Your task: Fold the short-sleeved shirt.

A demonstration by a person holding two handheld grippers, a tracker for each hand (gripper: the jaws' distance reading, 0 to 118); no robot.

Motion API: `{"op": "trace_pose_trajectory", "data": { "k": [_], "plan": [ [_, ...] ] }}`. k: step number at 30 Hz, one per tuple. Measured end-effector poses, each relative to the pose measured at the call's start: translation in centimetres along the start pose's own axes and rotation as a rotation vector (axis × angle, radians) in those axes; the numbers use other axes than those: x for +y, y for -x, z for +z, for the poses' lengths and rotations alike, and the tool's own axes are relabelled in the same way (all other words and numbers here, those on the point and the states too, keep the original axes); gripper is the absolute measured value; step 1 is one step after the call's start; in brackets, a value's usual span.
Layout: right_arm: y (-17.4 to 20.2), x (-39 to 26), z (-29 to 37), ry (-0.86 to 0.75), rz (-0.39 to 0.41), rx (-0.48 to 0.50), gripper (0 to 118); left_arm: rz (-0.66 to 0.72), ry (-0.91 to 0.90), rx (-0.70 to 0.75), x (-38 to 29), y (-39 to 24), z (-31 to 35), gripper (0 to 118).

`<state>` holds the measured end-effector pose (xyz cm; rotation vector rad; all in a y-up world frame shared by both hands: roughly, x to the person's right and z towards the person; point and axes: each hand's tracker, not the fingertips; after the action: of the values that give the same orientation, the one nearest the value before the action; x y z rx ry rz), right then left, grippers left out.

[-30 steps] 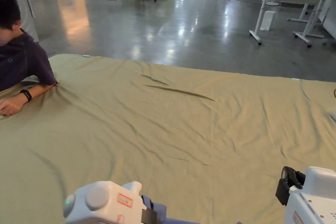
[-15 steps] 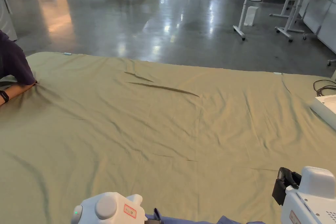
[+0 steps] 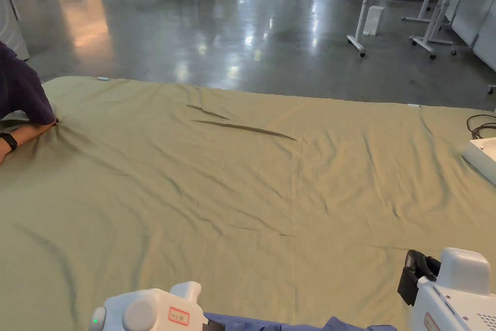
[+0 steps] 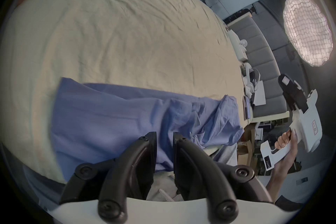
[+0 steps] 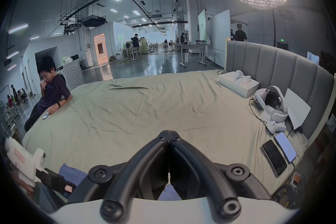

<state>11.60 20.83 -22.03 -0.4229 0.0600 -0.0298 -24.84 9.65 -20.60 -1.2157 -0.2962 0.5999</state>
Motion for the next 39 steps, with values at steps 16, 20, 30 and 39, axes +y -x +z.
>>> {"op": "trace_pose_trajectory", "data": {
  "k": [16, 20, 30, 39],
  "plan": [
    [-0.9, -0.3, 0.2, 0.014, -0.011, -0.014, 0, -0.128, 0.061, -0.058, -2.6, -3.9, -6.6, 13],
    [-1.0, -0.3, 0.2, 0.014, -0.009, -0.015, 0, -0.110, 0.037, -0.088, -2.4, -3.6, -4.3, 13],
    [-0.3, -0.2, -0.5, 0.026, -0.010, 0.002, 0, -0.057, -0.165, 0.019, 1.1, 3.3, 7.5, 46],
    [0.8, -0.2, -0.7, 0.038, -0.005, 0.028, 0, 0.049, -0.147, 0.038, 1.2, 12.6, 7.5, 64]
  ]
}}
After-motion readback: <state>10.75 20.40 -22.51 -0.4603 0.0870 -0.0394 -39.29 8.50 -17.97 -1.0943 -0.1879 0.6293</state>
